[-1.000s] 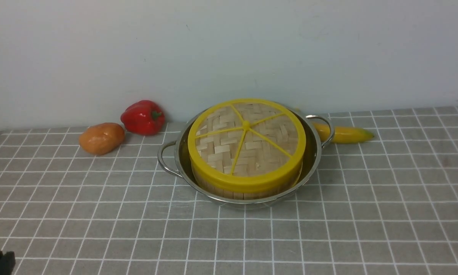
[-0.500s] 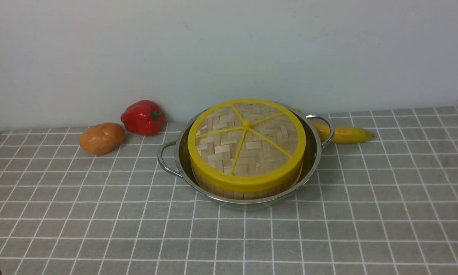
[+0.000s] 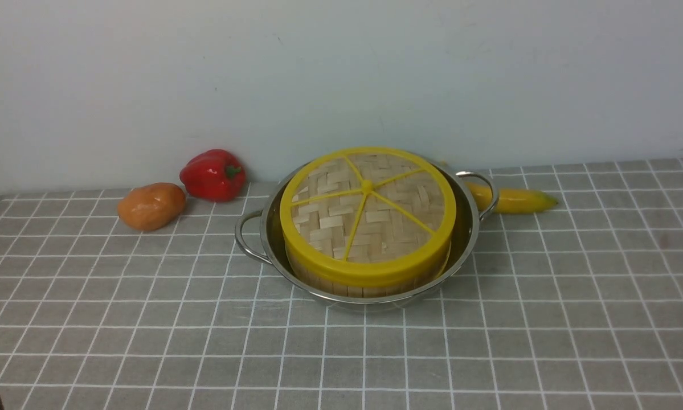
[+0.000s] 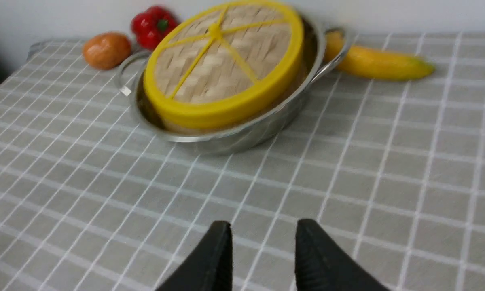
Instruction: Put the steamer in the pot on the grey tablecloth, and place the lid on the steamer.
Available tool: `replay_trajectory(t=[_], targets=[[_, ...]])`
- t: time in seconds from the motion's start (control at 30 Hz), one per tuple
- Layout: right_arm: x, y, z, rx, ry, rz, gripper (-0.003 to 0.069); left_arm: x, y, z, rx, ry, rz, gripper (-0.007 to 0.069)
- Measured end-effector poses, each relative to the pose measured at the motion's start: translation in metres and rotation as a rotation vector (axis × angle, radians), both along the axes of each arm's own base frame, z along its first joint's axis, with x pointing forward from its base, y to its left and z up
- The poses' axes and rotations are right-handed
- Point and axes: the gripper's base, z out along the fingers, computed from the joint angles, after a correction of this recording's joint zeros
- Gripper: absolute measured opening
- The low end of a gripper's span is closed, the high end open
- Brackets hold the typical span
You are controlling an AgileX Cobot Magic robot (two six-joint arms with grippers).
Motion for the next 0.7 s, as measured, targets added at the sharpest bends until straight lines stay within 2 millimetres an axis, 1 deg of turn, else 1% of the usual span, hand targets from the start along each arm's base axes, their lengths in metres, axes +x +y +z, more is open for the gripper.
replay_trajectory(t=[0.07,0.13,0.2,0.23,0.27,0.33,0.37,0.4,0.47,0.53,0.6,0.63,0.7], targets=[[0.001,-0.007,0.0,-0.034,-0.085,-0.084,0.0242,0.0,0.0,0.0,0.0,0.0,0.0,0.0107],[0.001,-0.013,-0.005,-0.073,-0.169,-0.165,0.0242,0.0,0.0,0.0,0.0,0.0,0.0,0.0116],[-0.001,-0.019,-0.015,-0.111,-0.228,-0.235,0.0242,0.0,0.0,0.0,0.0,0.0,0.0,0.0118],[-0.003,-0.021,-0.024,-0.131,-0.247,-0.265,0.0242,0.0,0.0,0.0,0.0,0.0,0.0,0.012],[-0.003,-0.022,-0.028,-0.138,-0.251,-0.28,0.0242,0.0,0.0,0.0,0.0,0.0,0.0,0.0125],[-0.004,-0.025,-0.049,-0.163,-0.259,-0.327,0.0242,0.0,0.0,0.0,0.0,0.0,0.0,0.0128],[-0.004,-0.025,-0.051,-0.165,-0.259,-0.33,0.0242,0.0,0.0,0.0,0.0,0.0,0.0,0.0128],[-0.004,-0.027,-0.065,-0.174,-0.264,-0.351,0.0242,0.0,0.0,0.0,0.0,0.0,0.0,0.0128],[-0.003,-0.028,-0.083,-0.175,-0.279,-0.37,0.0242,0.0,0.0,0.0,0.0,0.0,0.0,0.0132],[-0.002,-0.028,-0.089,-0.173,-0.291,-0.374,0.0242,0.0,0.0,0.0,0.0,0.0,0.0,0.0136],[0.0,-0.028,-0.099,-0.172,-0.298,-0.375,0.0242,0.0,0.0,0.0,0.0,0.0,0.0,0.0138],[0.0,-0.028,-0.1,-0.172,-0.297,-0.375,0.0242,0.0,0.0,0.0,0.0,0.0,0.0,0.0138],[0.001,-0.028,-0.109,-0.175,-0.281,-0.373,0.0242,0.0,0.0,0.0,0.0,0.0,0.0,0.0139]])
